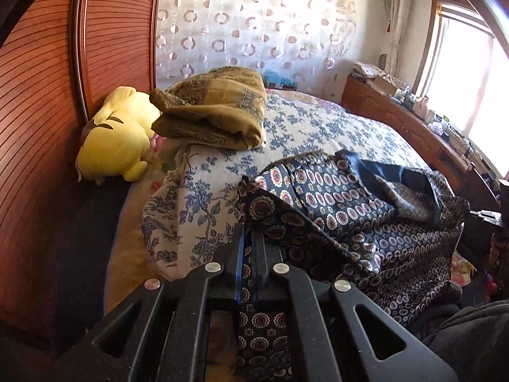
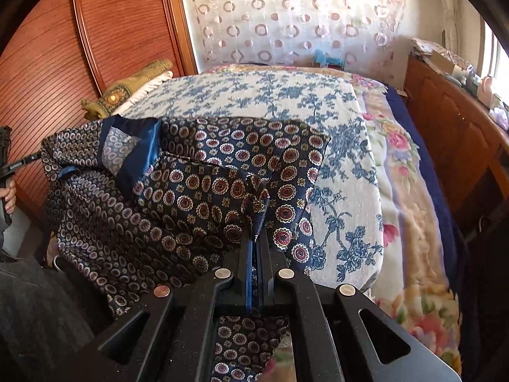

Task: Fold small clothes

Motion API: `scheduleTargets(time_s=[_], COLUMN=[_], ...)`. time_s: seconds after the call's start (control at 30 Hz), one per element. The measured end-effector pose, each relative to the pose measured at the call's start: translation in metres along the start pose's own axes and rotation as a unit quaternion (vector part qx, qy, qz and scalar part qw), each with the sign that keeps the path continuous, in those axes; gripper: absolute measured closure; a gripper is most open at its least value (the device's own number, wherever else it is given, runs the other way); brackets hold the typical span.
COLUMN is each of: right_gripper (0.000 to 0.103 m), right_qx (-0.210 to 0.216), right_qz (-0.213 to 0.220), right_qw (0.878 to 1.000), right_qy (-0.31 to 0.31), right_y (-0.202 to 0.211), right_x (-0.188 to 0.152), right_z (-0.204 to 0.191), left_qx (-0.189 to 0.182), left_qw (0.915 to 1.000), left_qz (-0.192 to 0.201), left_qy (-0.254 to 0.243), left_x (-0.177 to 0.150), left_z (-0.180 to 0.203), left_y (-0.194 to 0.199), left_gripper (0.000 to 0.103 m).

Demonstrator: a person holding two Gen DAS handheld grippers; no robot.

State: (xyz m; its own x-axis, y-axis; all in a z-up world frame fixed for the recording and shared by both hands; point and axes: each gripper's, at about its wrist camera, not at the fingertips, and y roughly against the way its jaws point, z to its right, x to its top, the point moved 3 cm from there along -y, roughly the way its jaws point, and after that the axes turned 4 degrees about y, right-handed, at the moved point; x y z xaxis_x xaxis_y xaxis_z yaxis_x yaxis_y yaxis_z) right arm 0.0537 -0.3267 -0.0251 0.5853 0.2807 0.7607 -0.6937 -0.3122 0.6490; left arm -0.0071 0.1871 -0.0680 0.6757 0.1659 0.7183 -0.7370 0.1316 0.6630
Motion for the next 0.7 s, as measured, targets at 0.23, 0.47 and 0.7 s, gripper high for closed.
scheduleTargets(time_s=[0.23,0.47,0.7], right_gripper=[0.101,0.099,0.067], right_qx=[-0.002,-0.001,-0.009], right_qz=[-0.003,0.002,0.026], right_qw=[1.000,1.000,1.000], right_qy=[-0.006,-0.004,-0.002], right_y=[-0.003,0.002,0.018], right_x=[-0.001,-0.001,0.011], right_z=[0.000,-0.001,-0.001], left_qx=[0.013,0.005,0.006], left_qw=[0.9992,0.9997,0.9995], left_qz=[0.035,0.023,0.000], left_qy=[-0.013,-0.012,-0.031], left_x=[0.018,0.035,0.047], left_z=[0.006,0.012,0.023], left_y=[0.014,-0.010,-0.042], left_gripper=[0.069,0.030,0.029])
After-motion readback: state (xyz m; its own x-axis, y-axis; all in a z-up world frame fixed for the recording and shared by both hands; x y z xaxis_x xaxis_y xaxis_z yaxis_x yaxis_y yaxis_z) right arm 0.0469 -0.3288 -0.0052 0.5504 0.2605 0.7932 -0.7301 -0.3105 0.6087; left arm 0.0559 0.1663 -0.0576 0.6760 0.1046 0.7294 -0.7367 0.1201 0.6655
